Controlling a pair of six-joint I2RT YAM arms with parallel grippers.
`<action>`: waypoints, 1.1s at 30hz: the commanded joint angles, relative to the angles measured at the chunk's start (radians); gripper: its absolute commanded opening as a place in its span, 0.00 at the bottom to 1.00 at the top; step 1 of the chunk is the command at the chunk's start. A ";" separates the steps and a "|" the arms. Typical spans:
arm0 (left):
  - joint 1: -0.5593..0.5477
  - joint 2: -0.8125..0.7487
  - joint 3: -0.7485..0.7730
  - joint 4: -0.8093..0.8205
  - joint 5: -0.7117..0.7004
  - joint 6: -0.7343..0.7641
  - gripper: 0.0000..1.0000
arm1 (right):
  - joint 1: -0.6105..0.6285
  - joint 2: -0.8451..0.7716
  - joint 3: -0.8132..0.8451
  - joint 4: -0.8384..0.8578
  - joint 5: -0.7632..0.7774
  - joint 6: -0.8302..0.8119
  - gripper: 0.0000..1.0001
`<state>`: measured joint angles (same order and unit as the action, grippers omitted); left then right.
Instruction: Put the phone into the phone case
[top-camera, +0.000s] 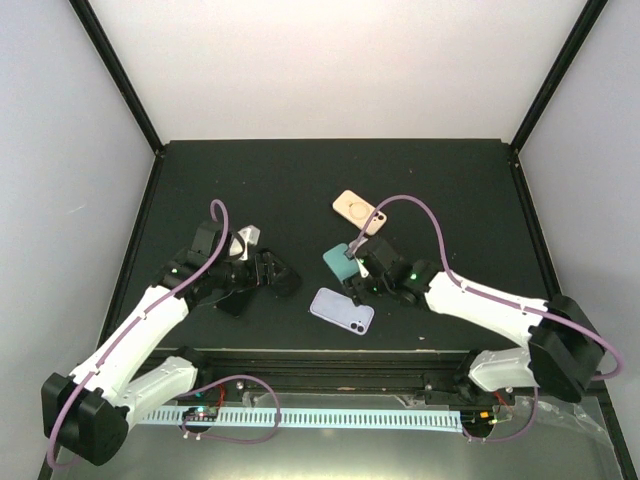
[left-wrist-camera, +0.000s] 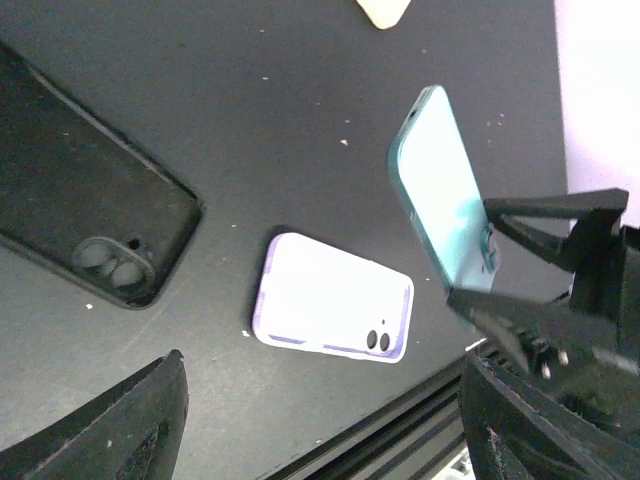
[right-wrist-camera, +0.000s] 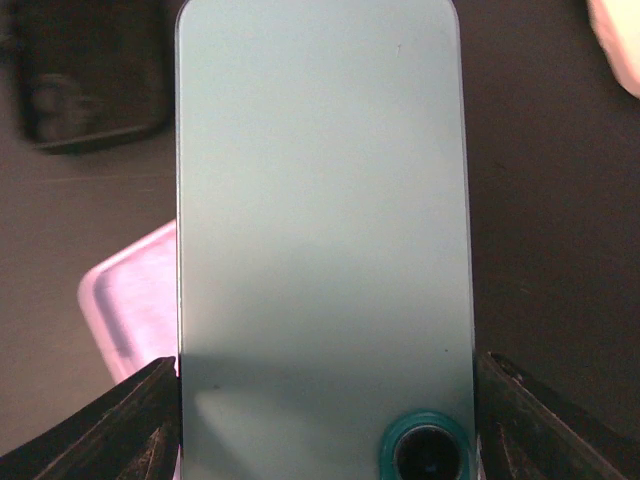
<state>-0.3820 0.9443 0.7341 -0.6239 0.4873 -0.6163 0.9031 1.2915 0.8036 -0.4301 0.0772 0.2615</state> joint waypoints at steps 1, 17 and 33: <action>0.010 0.029 0.052 0.053 0.095 0.012 0.75 | 0.066 -0.072 0.011 0.127 -0.036 -0.052 0.68; 0.026 0.035 0.006 0.178 0.298 -0.083 0.51 | 0.200 -0.113 0.064 0.146 -0.042 -0.079 0.68; 0.027 0.041 -0.044 0.236 0.338 -0.138 0.12 | 0.208 -0.120 0.053 0.160 -0.024 -0.087 0.68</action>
<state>-0.3611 0.9943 0.7010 -0.4404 0.7792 -0.7181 1.1049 1.2053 0.8230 -0.3416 0.0277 0.1871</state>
